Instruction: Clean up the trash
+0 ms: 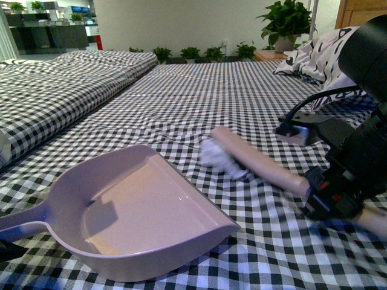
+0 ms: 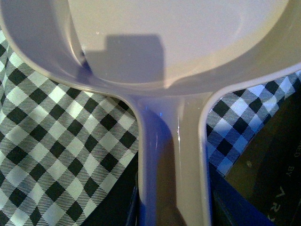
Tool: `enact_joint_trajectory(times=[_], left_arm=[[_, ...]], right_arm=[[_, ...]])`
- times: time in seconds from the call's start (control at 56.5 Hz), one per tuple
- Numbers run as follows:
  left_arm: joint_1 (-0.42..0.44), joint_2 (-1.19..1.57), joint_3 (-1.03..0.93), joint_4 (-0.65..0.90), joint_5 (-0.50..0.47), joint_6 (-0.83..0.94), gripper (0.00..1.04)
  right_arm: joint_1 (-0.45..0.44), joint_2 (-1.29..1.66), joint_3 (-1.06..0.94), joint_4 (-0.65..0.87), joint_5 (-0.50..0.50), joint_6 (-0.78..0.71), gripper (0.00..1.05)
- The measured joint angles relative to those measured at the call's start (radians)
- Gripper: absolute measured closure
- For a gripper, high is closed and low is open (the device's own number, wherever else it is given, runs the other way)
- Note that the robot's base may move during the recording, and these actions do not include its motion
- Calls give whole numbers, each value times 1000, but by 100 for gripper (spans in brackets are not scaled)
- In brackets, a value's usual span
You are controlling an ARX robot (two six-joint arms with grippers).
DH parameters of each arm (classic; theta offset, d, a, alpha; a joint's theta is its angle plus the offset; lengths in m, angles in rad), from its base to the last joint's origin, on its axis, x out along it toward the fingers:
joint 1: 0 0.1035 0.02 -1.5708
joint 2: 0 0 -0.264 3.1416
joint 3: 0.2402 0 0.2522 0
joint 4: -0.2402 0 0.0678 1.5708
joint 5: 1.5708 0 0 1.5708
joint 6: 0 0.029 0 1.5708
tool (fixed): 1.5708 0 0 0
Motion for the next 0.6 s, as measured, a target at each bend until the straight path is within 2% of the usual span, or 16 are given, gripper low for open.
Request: enact_joint_trajectory(times=[0.053, 0.142, 0.248, 0.443, 0.531, 0.602], left_arm=[[0, 0, 0, 0, 0, 0, 78], [0, 0, 0, 0, 0, 0, 78], [1, 0, 0, 0, 0, 2, 78], [1, 0, 0, 0, 0, 3, 78], [1, 0, 0, 0, 0, 3, 78], [1, 0, 0, 0, 0, 3, 78]], right_arm=[[10, -19, -11, -23, -96, -2, 85], [10, -49, -11, -24, -146, 2, 85], [-42, -110, -2, -27, -238, 22, 85], [-106, -131, 19, -1, -261, 71, 85], [-114, -131, 21, 7, -251, 76, 85], [-117, -130, 21, 46, -207, 90, 85]])
